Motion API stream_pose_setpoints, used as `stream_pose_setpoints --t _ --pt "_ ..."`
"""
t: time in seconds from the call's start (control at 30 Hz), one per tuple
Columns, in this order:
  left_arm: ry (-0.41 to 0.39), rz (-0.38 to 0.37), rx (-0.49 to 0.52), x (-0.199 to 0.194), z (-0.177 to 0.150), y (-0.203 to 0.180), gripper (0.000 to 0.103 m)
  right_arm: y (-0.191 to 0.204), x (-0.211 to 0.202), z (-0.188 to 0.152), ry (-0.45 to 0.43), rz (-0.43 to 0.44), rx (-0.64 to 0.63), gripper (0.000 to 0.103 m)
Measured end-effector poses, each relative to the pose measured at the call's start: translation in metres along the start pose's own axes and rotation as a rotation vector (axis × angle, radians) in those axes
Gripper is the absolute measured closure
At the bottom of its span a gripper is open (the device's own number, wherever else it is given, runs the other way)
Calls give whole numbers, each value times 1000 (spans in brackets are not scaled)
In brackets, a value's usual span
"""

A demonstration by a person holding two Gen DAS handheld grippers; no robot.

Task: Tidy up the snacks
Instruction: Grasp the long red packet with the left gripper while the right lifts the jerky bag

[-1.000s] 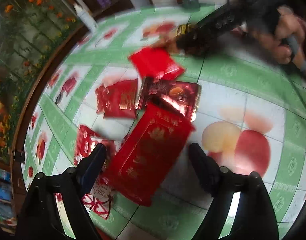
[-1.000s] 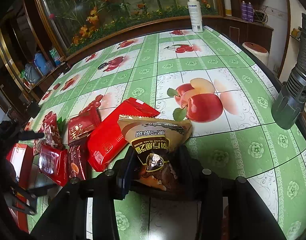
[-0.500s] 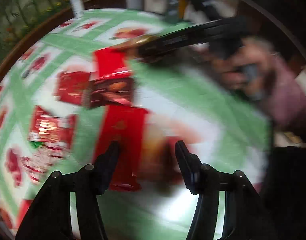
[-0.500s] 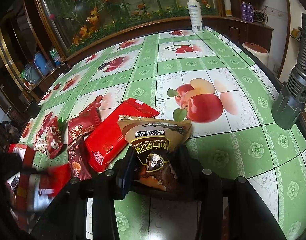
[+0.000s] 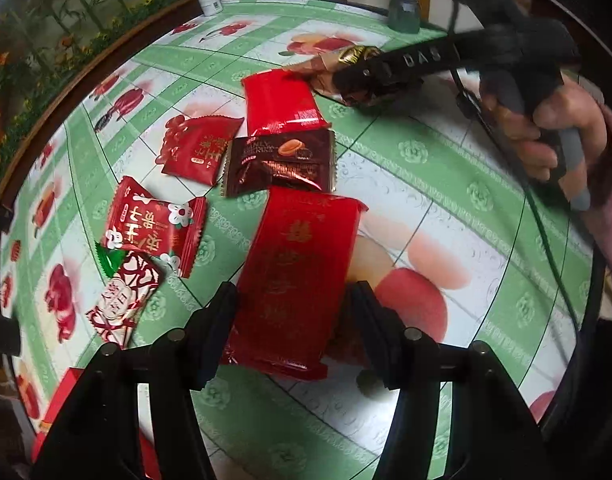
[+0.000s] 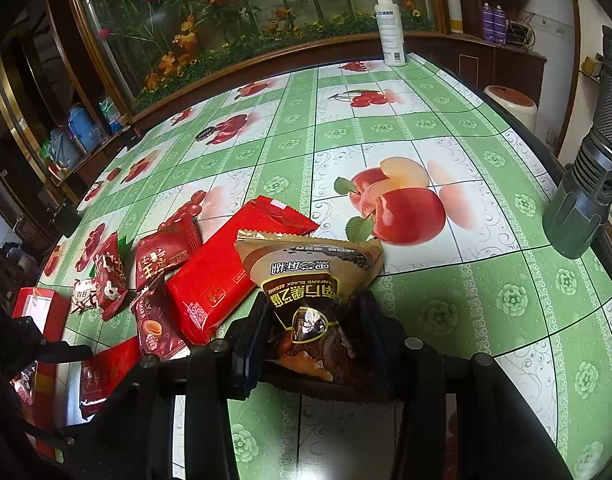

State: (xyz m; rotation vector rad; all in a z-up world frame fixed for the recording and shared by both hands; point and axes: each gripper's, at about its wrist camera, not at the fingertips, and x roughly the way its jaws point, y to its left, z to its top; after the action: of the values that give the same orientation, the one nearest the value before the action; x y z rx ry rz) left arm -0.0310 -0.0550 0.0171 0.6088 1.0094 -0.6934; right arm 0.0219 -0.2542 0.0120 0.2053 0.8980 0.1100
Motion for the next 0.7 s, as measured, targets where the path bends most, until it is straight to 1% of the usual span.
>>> stream_pose_setpoints --t 0.07,0.1,0.13,0.27,0.3,0.4,0.5,0.57,0.63,0.7 --pt "-7 -22 -40 2 0 5 46 0 0 0 0 0 -1 56" --pt "-12 -23 -51 3 0 5 48 0 0 0 -1 -1 -1 56" --pt "-20 -15 -58 0 -2 3 55 0 0 0 -1 -1 -2 56" --pt "-40 -4 -130 -4 -8 1 57 1 0 0 -3 -7 -5 58" --pt "-45 -6 -155 -5 -10 1 58 1 0 0 -4 -9 -7 59" --pt "-66 -28 -275 -11 -18 4 59 1 -2 0 -11 -8 -8 62" --pt "-89 -48 -365 -17 -28 5 59 -2 -4 1 -13 8 17 63" --pt "-91 -33 -417 -21 -36 3 59 -6 -6 0 -16 14 35 64" --pt "-79 -5 -438 -24 -42 -3 59 -8 -6 0 -17 14 48 64" --pt "-66 7 -441 -27 -46 -9 59 -8 -7 0 -16 11 50 64"
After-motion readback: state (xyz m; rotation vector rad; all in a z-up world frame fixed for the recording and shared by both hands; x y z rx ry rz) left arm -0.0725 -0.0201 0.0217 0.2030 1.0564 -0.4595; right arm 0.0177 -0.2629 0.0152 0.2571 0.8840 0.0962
